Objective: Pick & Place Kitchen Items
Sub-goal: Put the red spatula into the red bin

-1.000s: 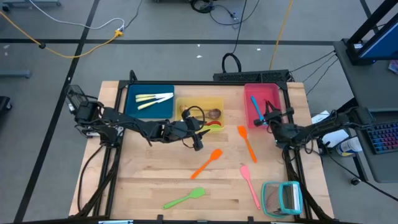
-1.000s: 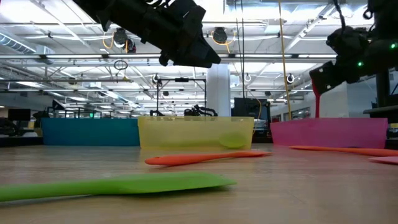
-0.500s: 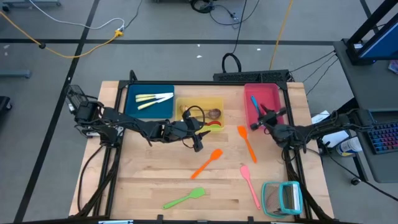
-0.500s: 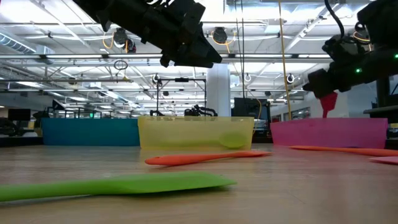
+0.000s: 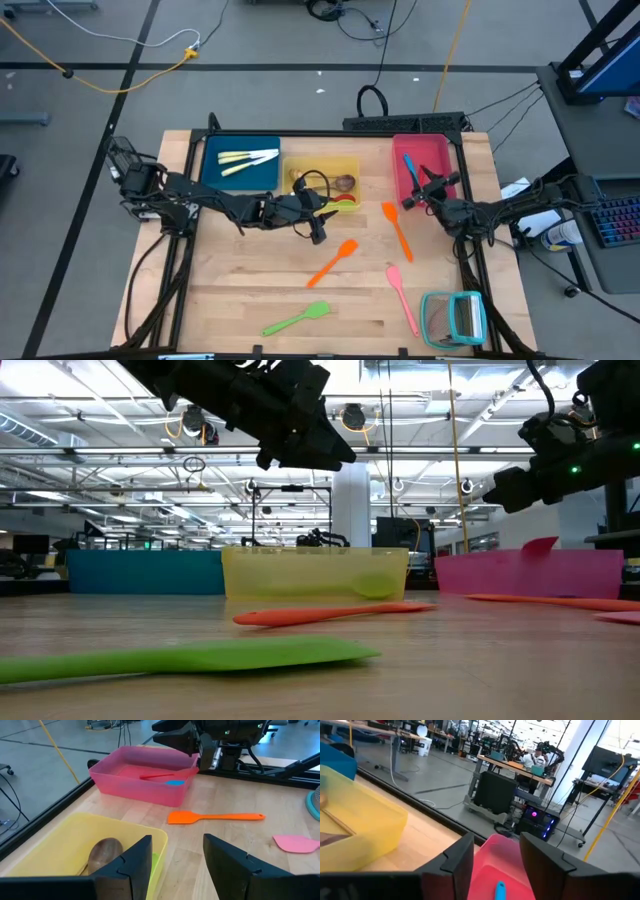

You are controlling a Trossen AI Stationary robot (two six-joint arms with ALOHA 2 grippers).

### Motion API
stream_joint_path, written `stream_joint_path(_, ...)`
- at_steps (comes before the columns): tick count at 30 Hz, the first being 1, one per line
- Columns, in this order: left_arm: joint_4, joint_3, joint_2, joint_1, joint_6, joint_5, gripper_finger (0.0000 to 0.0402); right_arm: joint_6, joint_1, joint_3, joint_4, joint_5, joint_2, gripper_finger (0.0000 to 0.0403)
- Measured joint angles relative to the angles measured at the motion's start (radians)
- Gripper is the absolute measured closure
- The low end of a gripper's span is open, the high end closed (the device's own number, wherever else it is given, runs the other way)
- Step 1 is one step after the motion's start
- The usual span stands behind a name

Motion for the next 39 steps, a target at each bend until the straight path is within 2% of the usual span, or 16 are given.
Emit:
stream_joint_path(2,0.000,0.000,0.000,0.000,0.000,0.000,0.0220,0.015,0.004,0.000,-0.001,-0.023,0.000,0.0250)
stream_joint_path(8,-0.001,0.000,0.000,0.000,-0.001,0.000,0.0220,-0.062,0.047,0.000,0.027,-0.234,-0.001,0.0260)
stream_joint_path(16,-0.002,0.000,0.000,-0.001,-0.012,0.000,0.0220,-0.155,0.198,0.002,0.091,-0.236,-0.057,0.0281)
stream_joint_path(20,-0.003,0.000,0.000,-0.001,-0.028,0.000,0.0220,-0.184,0.263,0.002,0.123,-0.235,-0.091,0.0310)
stream_joint_path(23,-0.003,0.000,0.000,0.000,-0.029,0.000,0.0220,-0.117,0.294,0.002,0.132,-0.233,-0.108,0.0347)
stream_joint_path(27,-0.002,0.000,0.000,-0.001,-0.029,0.000,0.0220,-0.023,0.339,0.002,0.061,-0.235,-0.114,0.0396)
stream_joint_path(34,-0.003,0.000,0.000,-0.001,-0.029,0.000,0.0220,0.200,0.447,0.003,-0.151,-0.240,-0.114,0.0397)
stream_joint_path(39,-0.008,0.000,0.000,-0.001,-0.031,0.000,0.0220,0.385,0.507,0.003,-0.365,-0.302,-0.113,0.0400)
